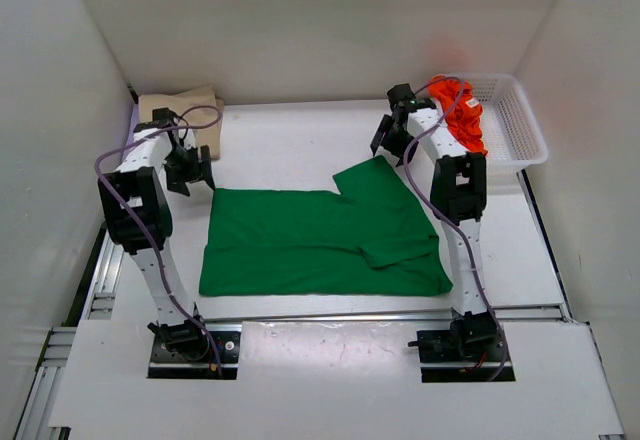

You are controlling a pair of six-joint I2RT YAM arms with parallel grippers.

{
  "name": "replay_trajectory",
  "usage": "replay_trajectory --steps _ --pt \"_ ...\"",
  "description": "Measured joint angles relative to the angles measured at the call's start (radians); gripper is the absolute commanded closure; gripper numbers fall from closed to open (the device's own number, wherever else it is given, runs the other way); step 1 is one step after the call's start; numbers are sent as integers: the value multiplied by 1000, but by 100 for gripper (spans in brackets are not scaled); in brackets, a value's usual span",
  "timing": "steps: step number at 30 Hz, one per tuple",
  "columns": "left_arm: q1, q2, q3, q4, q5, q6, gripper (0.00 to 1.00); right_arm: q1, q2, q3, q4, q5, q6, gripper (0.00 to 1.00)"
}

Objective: Fold and stack the t-shirts
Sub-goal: Grap the side of the flattened tshirt furthest away from the robot with both arms

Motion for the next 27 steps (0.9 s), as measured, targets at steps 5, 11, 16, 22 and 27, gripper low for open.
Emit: replay_trajectory --steps 5,11,16,22,27 --pt "-2 48 74 44 58 0 16 29 8 8 6 50 45 37" --pt "-19 130 79 59 92 0 14 80 8 -3 5 79 60 85" --pt "-37 152 98 63 120 -1 23 83 -7 -41 35 69 70 100" --pt "-50 182 116 67 158 -5 75 65 -68 -149 68 53 72 100" --pt "-55 187 101 55 201 -7 90 60 -139 -241 72 45 66 100"
